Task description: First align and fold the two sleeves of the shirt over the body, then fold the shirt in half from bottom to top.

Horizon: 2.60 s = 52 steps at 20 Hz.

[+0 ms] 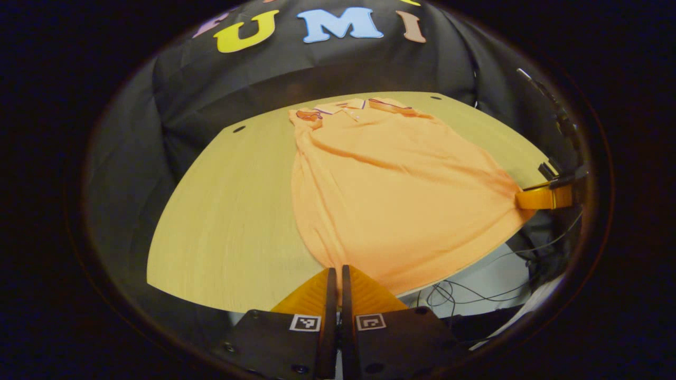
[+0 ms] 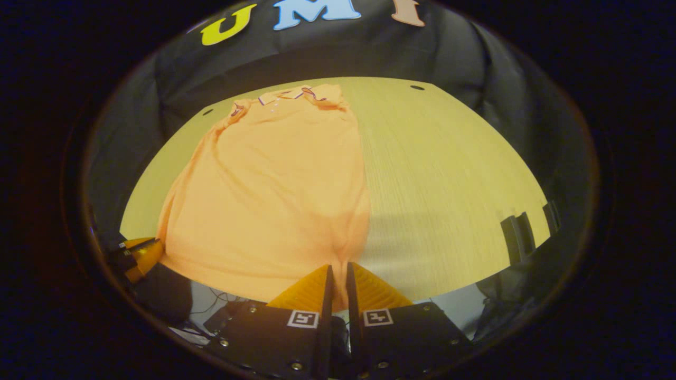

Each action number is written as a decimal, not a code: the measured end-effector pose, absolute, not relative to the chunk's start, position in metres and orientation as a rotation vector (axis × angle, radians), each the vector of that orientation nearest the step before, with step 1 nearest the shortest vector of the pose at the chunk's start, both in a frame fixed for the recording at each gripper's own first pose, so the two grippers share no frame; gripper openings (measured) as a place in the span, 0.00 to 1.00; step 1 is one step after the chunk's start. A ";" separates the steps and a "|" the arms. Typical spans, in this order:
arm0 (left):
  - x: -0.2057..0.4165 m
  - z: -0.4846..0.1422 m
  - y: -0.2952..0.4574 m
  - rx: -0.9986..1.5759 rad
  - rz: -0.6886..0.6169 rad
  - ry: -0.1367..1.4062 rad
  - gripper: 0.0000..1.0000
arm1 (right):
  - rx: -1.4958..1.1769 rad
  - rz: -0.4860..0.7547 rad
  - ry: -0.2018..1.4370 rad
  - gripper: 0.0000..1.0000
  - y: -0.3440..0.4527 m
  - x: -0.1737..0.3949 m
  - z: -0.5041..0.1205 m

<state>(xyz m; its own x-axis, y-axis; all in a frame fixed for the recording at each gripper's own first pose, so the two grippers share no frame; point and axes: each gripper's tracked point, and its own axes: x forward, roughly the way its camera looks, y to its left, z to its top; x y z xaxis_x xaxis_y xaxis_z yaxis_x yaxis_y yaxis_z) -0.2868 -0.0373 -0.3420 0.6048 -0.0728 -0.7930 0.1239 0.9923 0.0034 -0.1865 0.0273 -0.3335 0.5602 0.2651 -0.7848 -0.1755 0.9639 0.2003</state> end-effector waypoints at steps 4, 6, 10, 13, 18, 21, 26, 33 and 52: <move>-0.281 -0.330 -0.046 -0.030 -0.082 0.926 0.06 | 0.226 0.269 0.965 0.01 0.027 -0.185 -0.331; -0.270 -0.312 -0.044 -0.065 -0.046 0.896 0.06 | 0.274 0.293 0.965 0.01 0.027 -0.183 -0.323; -0.245 -0.270 -0.045 -0.098 0.011 0.818 0.05 | 0.294 0.385 0.893 0.01 0.027 -0.167 -0.288; -0.218 -0.246 -0.048 -0.165 0.036 0.772 0.06 | 0.268 0.427 0.817 0.01 0.024 -0.142 -0.257; -0.140 -0.218 -0.029 -0.196 0.052 0.695 0.06 | 0.254 0.425 0.717 0.01 0.031 -0.072 -0.213; -0.091 -0.208 -0.015 -0.198 0.025 0.663 0.06 | 0.235 0.392 0.679 0.01 0.036 -0.030 -0.198; -0.012 -0.202 0.001 -0.189 -0.016 0.634 0.06 | 0.223 0.339 0.638 0.01 0.047 0.036 -0.179; 0.090 -0.208 0.015 -0.168 -0.047 0.599 0.07 | 0.191 0.300 0.601 0.01 0.074 0.127 -0.160; 0.258 -0.272 0.035 -0.096 -0.005 0.565 0.05 | 0.091 0.240 0.620 0.01 0.111 0.284 -0.188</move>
<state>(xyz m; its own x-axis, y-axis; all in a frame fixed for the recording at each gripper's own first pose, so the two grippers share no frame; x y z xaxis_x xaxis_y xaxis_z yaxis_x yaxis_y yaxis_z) 0.2585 0.0351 -0.2723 0.8446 -0.0310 -0.5345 -0.0220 0.9955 -0.0924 0.2844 0.1112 -0.1881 0.7874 0.2495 -0.5637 -0.1949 0.9683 0.1563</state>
